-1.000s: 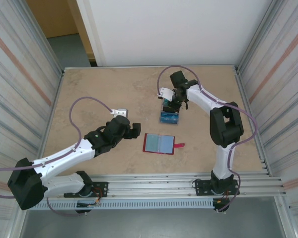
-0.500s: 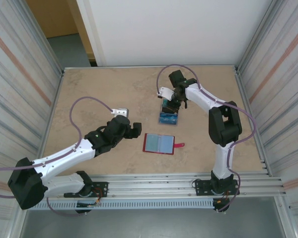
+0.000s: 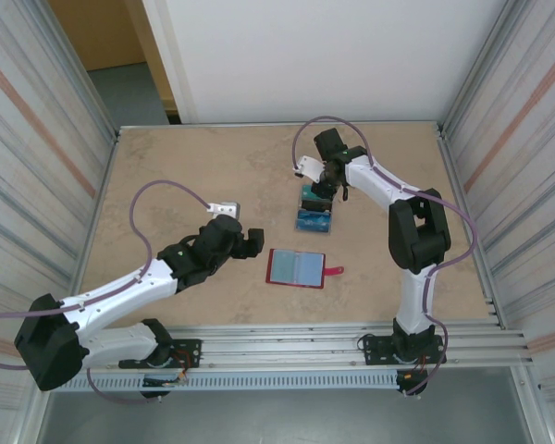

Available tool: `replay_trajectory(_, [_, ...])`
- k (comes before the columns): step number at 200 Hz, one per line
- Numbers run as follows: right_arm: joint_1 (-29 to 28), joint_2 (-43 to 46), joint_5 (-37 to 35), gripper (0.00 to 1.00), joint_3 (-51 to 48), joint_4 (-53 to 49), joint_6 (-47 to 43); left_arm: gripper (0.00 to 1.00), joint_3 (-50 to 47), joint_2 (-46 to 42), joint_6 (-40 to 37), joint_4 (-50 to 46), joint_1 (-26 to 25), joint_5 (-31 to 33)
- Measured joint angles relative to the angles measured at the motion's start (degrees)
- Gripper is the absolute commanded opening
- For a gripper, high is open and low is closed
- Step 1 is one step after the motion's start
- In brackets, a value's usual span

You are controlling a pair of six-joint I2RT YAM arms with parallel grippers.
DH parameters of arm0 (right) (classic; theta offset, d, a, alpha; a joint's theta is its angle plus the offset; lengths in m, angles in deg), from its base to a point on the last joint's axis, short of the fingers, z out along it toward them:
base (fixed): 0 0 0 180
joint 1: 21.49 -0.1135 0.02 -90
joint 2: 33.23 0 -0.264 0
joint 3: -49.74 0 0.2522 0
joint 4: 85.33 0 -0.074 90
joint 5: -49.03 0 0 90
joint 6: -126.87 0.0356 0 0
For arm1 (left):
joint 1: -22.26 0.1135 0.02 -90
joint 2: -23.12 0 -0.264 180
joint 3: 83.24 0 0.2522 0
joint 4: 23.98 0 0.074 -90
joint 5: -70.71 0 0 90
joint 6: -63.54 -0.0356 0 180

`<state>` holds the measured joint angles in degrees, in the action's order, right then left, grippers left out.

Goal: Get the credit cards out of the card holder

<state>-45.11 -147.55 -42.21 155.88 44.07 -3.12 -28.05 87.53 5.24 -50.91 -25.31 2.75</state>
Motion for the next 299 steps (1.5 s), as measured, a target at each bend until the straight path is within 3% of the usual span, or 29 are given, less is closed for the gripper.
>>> replay_trajectory(43, [0.28,0.00,-1.97,0.13,0.00,1.99,1.03,0.99,0.00,0.00,-0.02,0.02,0.00,-0.13])
replay_trajectory(87, [0.85,2.03,-0.46,0.28,-2.38,3.65,2.54,0.99,0.00,-0.02,-0.04,0.02,0.00,-0.15])
replay_trajectory(153, [0.85,10.40,0.90,0.29,-6.43,6.05,8.24,0.99,0.00,-0.02,-0.20,0.04,0.00,-0.15])
replay_trajectory(207, [-0.24,23.10,3.76,0.28,-14.93,9.49,25.35,0.99,0.00,-0.02,0.35,1.14,0.11,-0.13])
replay_trajectory(248, [-5.90,32.48,4.74,0.29,-25.09,12.33,41.20,0.99,0.00,-0.02,2.10,1.25,0.59,0.11])
replay_trajectory(299, [-12.76,36.50,2.67,0.28,-34.75,10.73,57.46,0.99,-1.11,-0.02,4.72,-0.59,0.66,1.62])
